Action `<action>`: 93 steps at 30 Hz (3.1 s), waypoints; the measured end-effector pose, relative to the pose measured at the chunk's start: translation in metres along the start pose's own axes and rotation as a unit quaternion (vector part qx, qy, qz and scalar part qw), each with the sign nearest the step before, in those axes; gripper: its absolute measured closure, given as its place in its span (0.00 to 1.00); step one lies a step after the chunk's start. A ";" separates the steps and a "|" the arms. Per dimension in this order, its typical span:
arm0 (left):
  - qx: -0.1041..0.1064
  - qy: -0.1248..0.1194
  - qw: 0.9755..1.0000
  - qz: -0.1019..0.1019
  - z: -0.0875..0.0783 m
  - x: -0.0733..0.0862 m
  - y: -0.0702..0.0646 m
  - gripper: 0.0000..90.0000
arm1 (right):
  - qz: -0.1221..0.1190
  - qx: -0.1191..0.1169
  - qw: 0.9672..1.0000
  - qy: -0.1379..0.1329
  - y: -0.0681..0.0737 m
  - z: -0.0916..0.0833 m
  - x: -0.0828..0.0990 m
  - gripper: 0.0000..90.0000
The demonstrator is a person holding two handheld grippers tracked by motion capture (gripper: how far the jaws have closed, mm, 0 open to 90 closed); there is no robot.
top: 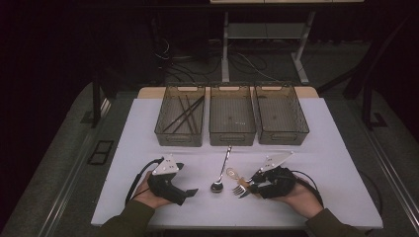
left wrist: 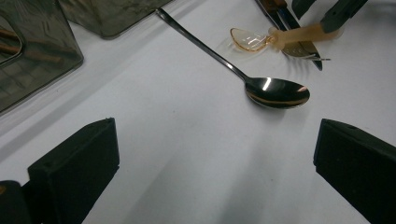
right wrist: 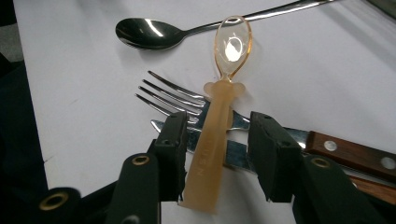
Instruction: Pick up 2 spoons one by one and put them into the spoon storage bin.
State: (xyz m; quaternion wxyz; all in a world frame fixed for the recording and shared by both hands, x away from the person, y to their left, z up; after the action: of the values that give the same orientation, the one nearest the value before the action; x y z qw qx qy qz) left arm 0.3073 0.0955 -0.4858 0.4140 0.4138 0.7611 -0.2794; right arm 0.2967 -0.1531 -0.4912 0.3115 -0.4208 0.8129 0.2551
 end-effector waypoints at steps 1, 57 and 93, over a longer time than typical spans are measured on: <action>-0.001 -0.001 1.000 -0.002 0.001 0.000 -0.001 0.00 | 0.003 -0.002 1.000 0.002 0.001 0.001 0.001 0.65; 0.002 0.002 1.000 0.003 0.001 0.000 -0.001 0.00 | -0.046 0.029 0.998 0.002 0.005 -0.002 -0.005 0.84; 0.003 -0.001 1.000 -0.001 0.002 0.000 -0.002 0.00 | -0.029 0.026 0.998 -0.058 -0.009 -0.029 -0.034 0.84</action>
State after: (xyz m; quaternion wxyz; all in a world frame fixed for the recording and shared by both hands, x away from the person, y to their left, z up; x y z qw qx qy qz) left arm 0.3067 0.0928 -0.4871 0.4133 0.4137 0.7605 -0.2824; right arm 0.3113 -0.1601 -0.4488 0.3757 -0.4207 0.7874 0.2488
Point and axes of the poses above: each handheld gripper's, and its own axes: z roughly forward along the jaws, x roughly out of its underside, y roughly to its left, the point moved 8 cm from there along z, roughly forward along the jaws, and after that the axes turned 6 degrees about -y, right-handed, at the moved point
